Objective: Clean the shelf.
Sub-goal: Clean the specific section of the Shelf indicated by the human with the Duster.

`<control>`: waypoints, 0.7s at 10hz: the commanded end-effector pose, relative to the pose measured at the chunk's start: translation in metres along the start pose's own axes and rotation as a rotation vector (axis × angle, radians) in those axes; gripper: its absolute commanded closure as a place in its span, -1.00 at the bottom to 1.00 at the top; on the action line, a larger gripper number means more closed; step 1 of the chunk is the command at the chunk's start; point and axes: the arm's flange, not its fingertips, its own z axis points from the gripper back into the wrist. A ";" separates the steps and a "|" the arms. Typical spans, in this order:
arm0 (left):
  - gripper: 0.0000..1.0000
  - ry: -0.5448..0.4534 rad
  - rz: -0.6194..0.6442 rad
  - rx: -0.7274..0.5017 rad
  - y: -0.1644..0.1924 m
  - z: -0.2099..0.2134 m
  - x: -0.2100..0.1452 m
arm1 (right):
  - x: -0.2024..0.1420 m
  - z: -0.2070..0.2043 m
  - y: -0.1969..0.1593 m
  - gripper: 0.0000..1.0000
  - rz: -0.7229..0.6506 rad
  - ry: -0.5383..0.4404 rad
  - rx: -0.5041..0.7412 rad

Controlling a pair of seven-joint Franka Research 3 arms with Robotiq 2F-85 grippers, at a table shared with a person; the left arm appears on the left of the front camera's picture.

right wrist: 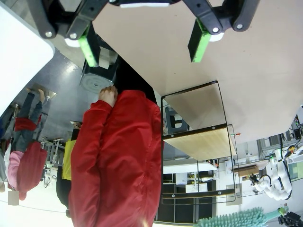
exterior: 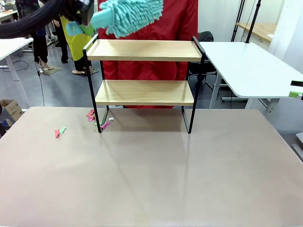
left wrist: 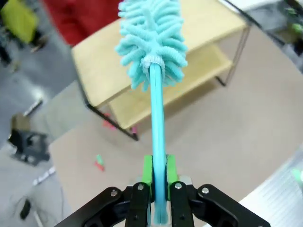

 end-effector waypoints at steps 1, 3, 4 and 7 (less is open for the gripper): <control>0.73 -0.034 -0.153 -0.201 0.012 0.004 -0.016 | 0.006 -0.002 0.002 -1.00 -0.012 0.028 -0.010; 0.73 0.029 -0.238 -0.386 0.025 -0.002 -0.019 | 0.006 -0.002 0.002 -1.00 -0.012 0.028 -0.010; 0.73 0.063 -0.257 -0.460 0.032 -0.009 -0.020 | 0.006 -0.002 0.002 -1.00 -0.012 0.028 -0.010; 0.73 0.137 -0.515 -0.482 0.045 -0.032 -0.024 | 0.006 -0.002 0.002 -1.00 -0.012 0.028 -0.010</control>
